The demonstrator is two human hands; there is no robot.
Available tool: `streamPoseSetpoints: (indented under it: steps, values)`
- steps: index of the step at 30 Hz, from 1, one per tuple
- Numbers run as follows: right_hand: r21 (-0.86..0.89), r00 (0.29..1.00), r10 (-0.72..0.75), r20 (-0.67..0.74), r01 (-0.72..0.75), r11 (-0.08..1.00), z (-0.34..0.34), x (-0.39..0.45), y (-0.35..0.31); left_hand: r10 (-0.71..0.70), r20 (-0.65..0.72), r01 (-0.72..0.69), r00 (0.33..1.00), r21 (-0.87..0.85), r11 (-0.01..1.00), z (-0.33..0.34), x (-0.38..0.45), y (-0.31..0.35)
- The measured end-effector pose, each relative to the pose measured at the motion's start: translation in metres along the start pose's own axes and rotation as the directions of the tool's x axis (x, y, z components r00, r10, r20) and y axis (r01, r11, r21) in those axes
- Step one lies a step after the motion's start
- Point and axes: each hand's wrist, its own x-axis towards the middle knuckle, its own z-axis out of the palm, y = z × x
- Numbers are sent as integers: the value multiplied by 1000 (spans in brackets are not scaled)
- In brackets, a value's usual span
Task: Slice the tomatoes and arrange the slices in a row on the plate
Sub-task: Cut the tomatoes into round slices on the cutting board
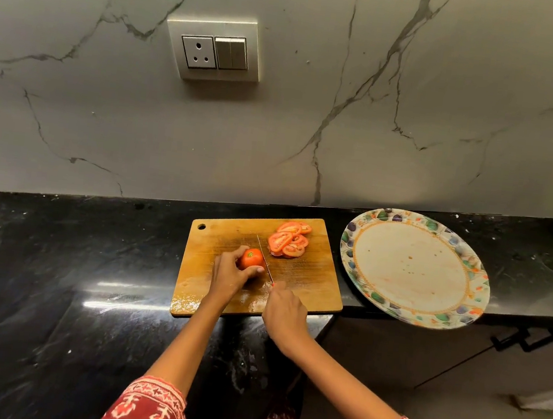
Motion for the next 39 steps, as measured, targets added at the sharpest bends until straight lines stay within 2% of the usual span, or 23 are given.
streamPoseSetpoints:
  steps: [5, 21, 36, 39]
  values:
    - [57, 1000, 13, 19, -14, 998, -3, 14, -9, 29, -21, -29, 999, -9, 1000, 3, -5, -1]
    - [-19, 1000, -21, 17, 22, 1000, 16, 10, 7, -3, 14, 4, 1000, -21, 1000, 0, -1, 1]
    - [29, 998, -10, 64, 8, 1000, 18, 5, 15, -40, 0, 40, 999, 19, 999, 0, -6, 0]
    - [36, 998, -12, 56, 10, 999, 12, 18, 7, 3, -5, -3, 1000, 27, 1000, 3, -8, 2]
